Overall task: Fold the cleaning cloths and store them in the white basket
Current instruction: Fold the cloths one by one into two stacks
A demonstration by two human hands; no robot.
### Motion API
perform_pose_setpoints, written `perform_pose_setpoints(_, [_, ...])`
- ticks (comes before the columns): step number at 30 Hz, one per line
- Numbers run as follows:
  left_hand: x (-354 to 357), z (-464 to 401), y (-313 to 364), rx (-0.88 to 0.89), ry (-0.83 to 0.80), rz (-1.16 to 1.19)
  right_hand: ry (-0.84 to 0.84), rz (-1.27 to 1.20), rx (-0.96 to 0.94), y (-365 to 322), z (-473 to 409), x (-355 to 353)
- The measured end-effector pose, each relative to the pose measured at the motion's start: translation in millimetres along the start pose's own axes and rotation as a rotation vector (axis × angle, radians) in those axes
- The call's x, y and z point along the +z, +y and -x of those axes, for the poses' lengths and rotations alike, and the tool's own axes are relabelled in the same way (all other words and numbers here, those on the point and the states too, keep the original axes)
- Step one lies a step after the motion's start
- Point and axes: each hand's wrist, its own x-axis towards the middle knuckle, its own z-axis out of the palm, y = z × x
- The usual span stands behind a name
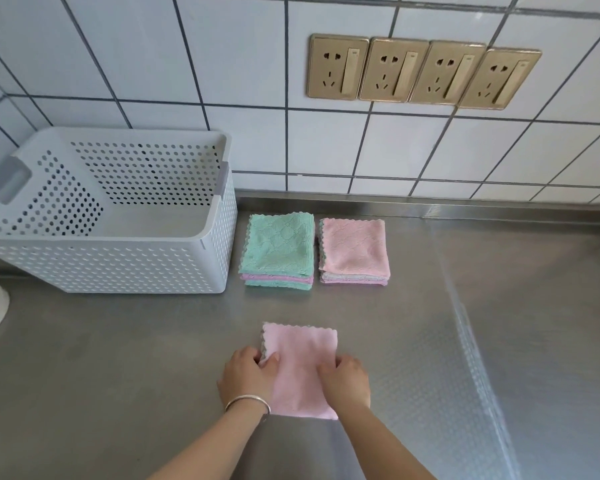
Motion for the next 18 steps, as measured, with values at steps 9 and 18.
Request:
perform_pose_setpoints(9, [-54, -13, 110, 0.278, 0.043, 0.602, 0.158, -0.486, -0.165, -63, -32, -99])
perform_pose_setpoints(18, [-27, -78, 213, 0.468, -0.113, 0.279, 0.23, -0.518, -0.166, -107, -125, -147])
